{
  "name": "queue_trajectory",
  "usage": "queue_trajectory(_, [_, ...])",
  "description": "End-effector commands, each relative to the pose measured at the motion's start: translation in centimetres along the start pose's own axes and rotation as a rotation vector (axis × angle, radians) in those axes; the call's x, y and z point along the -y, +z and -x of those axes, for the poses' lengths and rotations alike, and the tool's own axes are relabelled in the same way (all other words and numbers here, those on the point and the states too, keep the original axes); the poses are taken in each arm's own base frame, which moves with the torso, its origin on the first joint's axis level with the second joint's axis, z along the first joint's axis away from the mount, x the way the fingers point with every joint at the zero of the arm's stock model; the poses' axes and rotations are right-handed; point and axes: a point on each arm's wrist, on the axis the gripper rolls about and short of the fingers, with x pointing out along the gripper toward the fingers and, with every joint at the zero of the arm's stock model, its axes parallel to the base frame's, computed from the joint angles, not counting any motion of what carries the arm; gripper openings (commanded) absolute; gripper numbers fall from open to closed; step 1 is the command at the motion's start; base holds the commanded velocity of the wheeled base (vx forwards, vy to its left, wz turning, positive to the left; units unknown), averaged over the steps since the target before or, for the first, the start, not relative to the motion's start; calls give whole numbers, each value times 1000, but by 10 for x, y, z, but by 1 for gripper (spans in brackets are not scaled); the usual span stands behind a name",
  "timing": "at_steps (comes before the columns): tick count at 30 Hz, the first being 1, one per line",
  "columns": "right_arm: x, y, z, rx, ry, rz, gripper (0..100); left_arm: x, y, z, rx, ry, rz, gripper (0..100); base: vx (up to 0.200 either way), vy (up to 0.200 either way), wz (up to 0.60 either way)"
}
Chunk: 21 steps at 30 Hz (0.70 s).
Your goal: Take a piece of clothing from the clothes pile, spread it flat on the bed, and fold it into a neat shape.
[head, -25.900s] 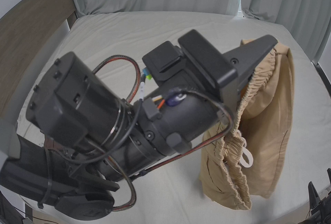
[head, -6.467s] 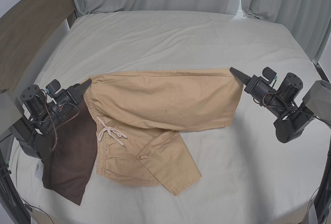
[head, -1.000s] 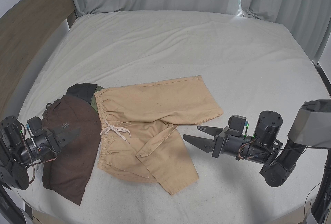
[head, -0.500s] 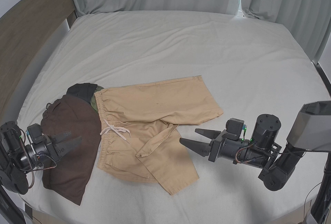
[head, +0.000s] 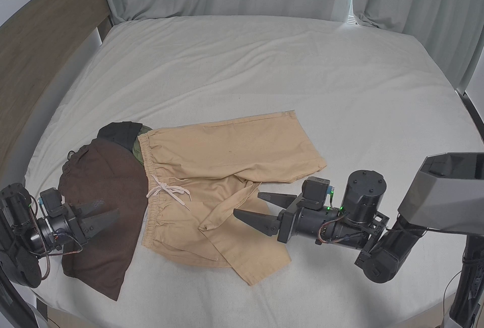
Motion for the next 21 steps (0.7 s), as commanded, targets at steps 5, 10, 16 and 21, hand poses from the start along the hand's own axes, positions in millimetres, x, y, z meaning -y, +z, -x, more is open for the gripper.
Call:
queue_trajectory(5, [16, -29, -31, -31, -26, -18, 100, -13, -14, -6, -44, 9, -17, 100, 0, 0, 0])
queue_trajectory(10, [26, -42, -45, -39, -34, -24, 100, -13, -15, -6, -48, 7, -24, 100, 0, 0, 0])
queue_trajectory(16, [35, -54, -58, -28, -52, -50, 100, -13, -15, -6, -47, 9, -24, 100, 0, 0, 0])
queue_trajectory(21, [34, -58, -63, -41, -49, -97, 100, -14, -15, -6, -45, 10, -26, 100, 0, 0, 0])
